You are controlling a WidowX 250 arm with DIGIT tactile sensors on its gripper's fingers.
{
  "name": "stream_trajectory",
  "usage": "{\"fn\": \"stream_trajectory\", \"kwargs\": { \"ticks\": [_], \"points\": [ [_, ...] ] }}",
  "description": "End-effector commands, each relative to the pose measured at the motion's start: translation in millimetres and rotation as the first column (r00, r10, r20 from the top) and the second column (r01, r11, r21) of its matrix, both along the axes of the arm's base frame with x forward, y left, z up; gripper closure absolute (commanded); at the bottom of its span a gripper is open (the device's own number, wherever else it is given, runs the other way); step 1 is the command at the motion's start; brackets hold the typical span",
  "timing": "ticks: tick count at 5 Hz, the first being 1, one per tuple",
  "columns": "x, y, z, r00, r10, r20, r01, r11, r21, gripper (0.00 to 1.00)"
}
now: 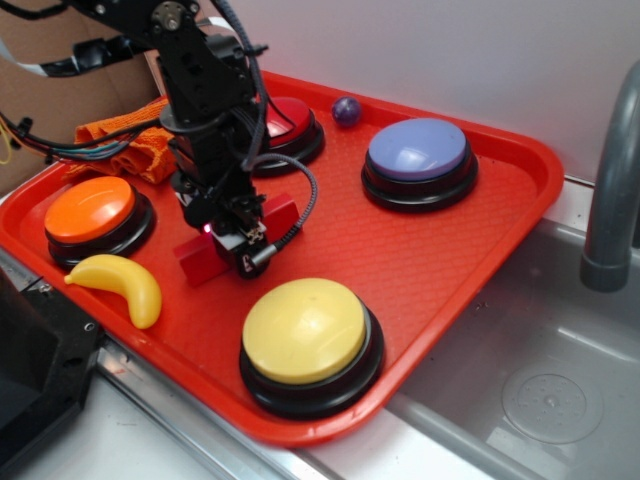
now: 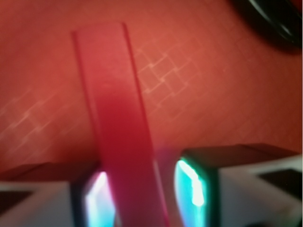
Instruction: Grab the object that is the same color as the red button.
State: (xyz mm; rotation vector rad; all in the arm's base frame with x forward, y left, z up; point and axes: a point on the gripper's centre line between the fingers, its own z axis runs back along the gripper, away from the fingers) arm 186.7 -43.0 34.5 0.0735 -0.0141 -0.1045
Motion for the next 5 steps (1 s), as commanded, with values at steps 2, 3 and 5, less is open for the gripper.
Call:
{"fn": "stream_trajectory", "kwargs": {
  "ticks": [2, 3, 5],
  "points": [
    [20.3, 32.7, 120.0, 0.964, 0.241, 0.108, -0.224, 0.963, -0.151, 1.00],
    [18.7, 40.9, 135.7, 0.952, 0.280, 0.124, -0.258, 0.951, -0.169, 1.00],
    [12.6, 34.4, 138.3, 0.938, 0.329, 0.108, -0.328, 0.944, -0.020, 1.00]
  ]
}}
